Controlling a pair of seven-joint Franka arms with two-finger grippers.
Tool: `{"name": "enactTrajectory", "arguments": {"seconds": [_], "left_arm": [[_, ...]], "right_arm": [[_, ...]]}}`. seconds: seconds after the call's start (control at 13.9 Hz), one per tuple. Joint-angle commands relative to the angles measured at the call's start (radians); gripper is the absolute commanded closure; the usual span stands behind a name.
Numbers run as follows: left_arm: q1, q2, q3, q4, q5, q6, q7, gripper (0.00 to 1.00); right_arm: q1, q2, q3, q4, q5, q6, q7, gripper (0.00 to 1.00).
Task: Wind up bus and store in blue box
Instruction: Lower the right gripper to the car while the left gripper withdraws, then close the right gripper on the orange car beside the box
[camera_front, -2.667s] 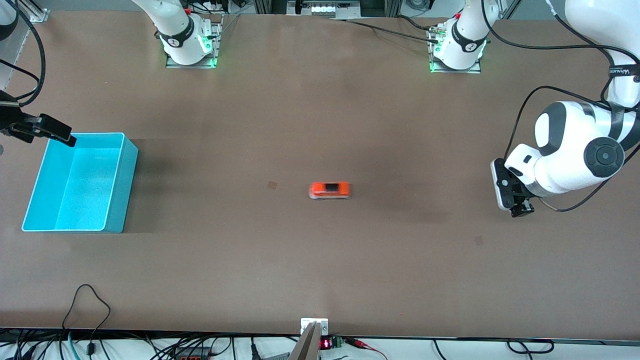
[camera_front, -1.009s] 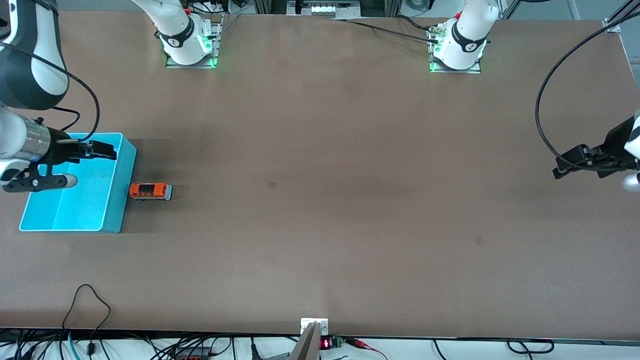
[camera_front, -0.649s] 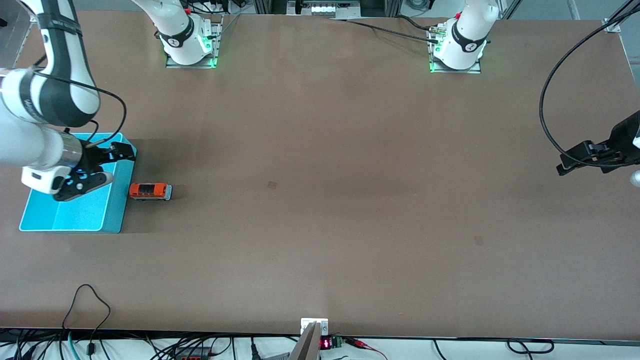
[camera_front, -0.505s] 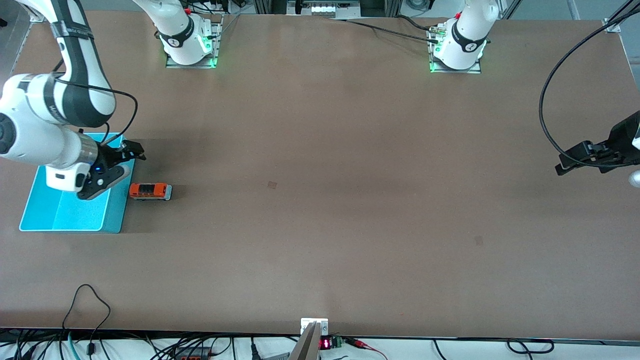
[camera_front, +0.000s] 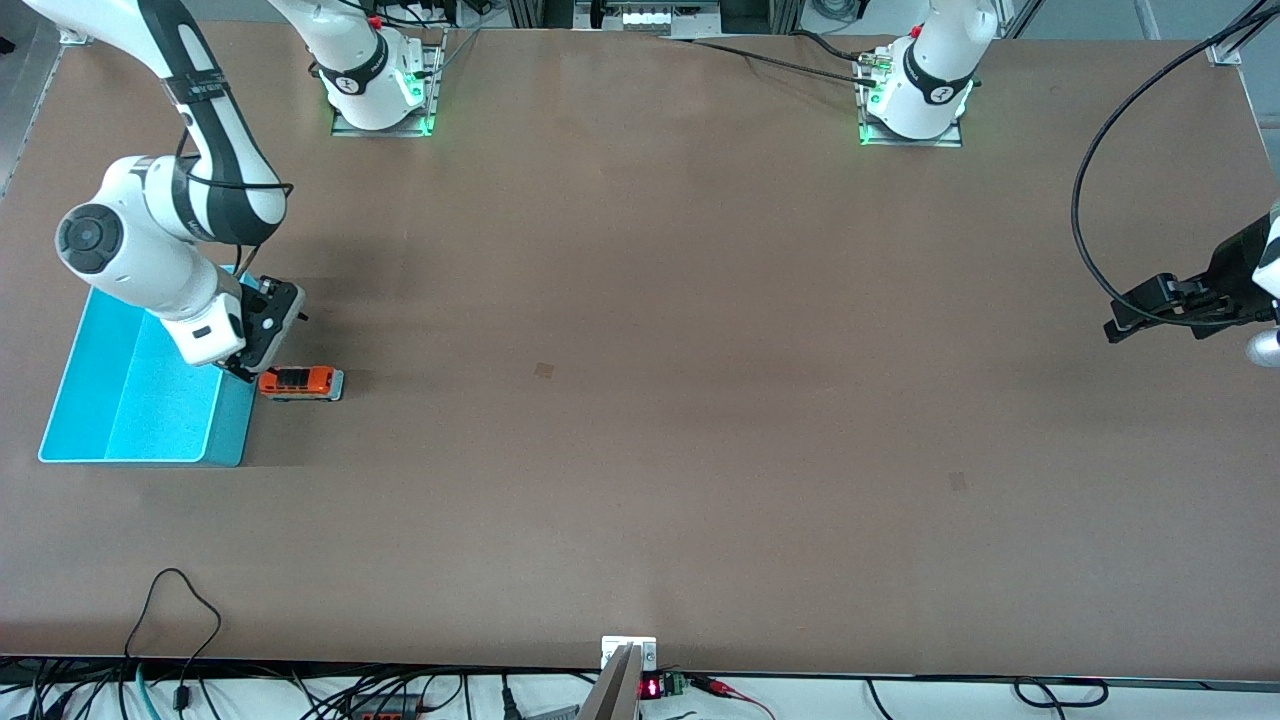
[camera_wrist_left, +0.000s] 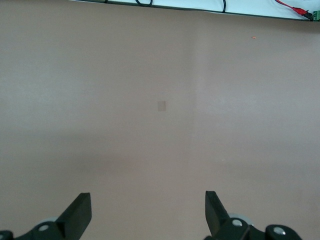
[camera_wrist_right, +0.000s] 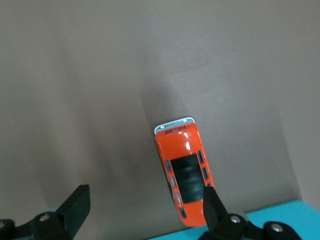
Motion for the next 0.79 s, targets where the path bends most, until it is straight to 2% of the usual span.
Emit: {"name": "enactTrajectory", "arguments": {"seconds": [0.0, 0.22, 0.43, 0.72], "left_arm": [[-0.014, -0.039, 0.011, -0.033, -0.002, -0.015, 0.003, 0.00], [-0.014, -0.061, 0.010, -0.064, 0.011, -0.024, 0.003, 0.00], [-0.013, -0.144, -0.007, -0.206, 0.025, 0.109, 0.002, 0.00], [-0.010, -0.129, -0.001, -0.155, 0.022, 0.054, -0.007, 0.00]], "right_arm": [[-0.030, 0.016, 0.021, -0.010, -0.015, 0.061, -0.099, 0.00], [-0.038, 0.050, 0.021, -0.002, -0.015, 0.115, -0.150, 0.00], [-0.039, 0.093, 0.023, 0.032, -0.037, 0.141, -0.159, 0.00], [-0.042, 0.151, 0.021, 0.044, -0.043, 0.193, -0.161, 0.00]]}}
